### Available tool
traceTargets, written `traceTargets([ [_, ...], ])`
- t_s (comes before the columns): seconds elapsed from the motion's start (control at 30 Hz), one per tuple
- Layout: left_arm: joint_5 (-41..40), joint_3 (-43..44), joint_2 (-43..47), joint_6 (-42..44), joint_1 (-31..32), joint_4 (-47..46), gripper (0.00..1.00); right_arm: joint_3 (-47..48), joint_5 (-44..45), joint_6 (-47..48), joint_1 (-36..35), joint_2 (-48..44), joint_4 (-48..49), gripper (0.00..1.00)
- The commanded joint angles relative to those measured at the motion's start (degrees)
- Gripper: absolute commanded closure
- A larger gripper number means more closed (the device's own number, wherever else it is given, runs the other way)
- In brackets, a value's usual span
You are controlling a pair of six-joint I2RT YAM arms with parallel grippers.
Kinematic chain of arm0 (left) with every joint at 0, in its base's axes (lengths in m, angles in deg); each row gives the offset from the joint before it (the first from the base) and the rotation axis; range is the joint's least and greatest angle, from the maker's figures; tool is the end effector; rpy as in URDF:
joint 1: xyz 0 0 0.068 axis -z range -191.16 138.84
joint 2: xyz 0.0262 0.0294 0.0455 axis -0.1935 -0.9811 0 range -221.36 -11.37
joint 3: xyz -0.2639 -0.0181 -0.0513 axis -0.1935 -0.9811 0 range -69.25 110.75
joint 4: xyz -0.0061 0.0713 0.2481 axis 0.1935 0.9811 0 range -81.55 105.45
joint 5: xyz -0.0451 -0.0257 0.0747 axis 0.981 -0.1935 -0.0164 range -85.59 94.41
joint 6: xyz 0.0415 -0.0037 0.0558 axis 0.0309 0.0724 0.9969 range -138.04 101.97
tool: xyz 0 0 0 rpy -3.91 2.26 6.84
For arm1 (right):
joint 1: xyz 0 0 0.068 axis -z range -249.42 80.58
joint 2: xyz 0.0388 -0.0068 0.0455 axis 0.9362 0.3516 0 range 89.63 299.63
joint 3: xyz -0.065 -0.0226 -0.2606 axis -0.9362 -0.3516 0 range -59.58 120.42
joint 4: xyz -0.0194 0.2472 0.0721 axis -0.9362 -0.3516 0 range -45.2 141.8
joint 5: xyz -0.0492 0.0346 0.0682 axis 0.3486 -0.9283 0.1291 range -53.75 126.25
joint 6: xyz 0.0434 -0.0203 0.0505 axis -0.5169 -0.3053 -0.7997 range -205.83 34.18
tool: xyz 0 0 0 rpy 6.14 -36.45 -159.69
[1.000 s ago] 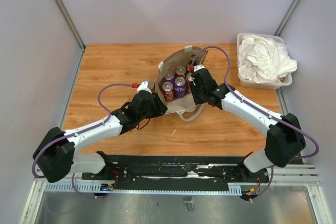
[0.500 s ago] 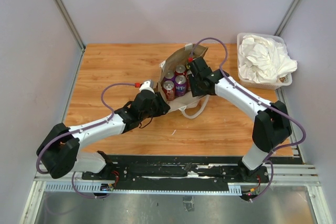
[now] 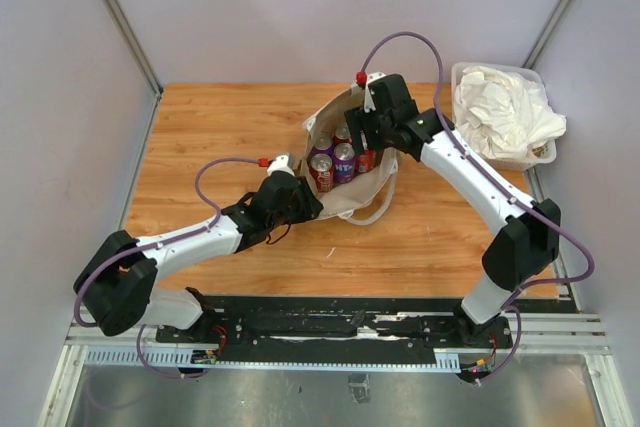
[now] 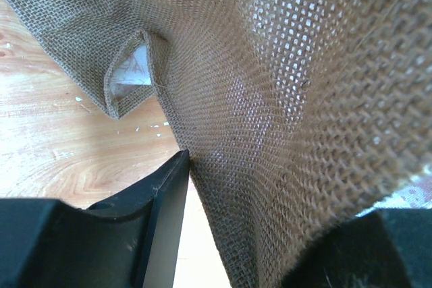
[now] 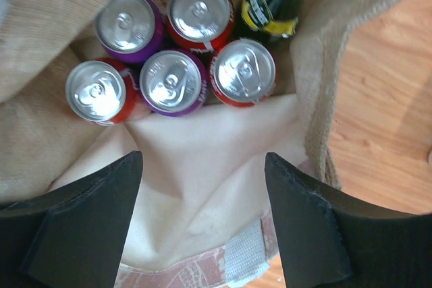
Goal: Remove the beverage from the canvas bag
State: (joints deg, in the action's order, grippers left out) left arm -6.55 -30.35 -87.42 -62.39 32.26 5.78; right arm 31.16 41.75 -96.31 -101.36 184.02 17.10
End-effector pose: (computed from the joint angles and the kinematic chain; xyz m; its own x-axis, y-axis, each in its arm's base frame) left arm 0.2201 -0.1935 0.1948 -0.6862 -0.2955 -0.6647 0.1135 0.8590 -0.4992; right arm 0.3314 0.2002 0.3369 -0.6019 -0.1617 -0.7820 -0.3592 0.9294 0.0843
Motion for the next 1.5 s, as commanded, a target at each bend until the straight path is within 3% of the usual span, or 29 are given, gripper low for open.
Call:
traceTargets([
  [0.0,-1.6,0.43,-1.69,1.21,0.61,5.37,0.55,3.78,-4.38,4.05,-0.72,2.67,0.03,0.26],
  [0.53,-1.43,0.38,-1.23,0.4,0.88,6.11,0.55,9.21,-5.56,7.88,-9.9,12.54,-0.36,0.26],
  [0.8,-1.61,-0.83,-0.09,-0.57,0.97,6.16,0.55,12.05,-5.95,9.1,-10.46,16.95,-0.45,0.22],
  [1.47,-1.35,-0.31,-1.09,-1.43,0.97,5.98,0.54,14.14,-6.75,10.21,-12.08,24.95,-0.84,0.26],
])
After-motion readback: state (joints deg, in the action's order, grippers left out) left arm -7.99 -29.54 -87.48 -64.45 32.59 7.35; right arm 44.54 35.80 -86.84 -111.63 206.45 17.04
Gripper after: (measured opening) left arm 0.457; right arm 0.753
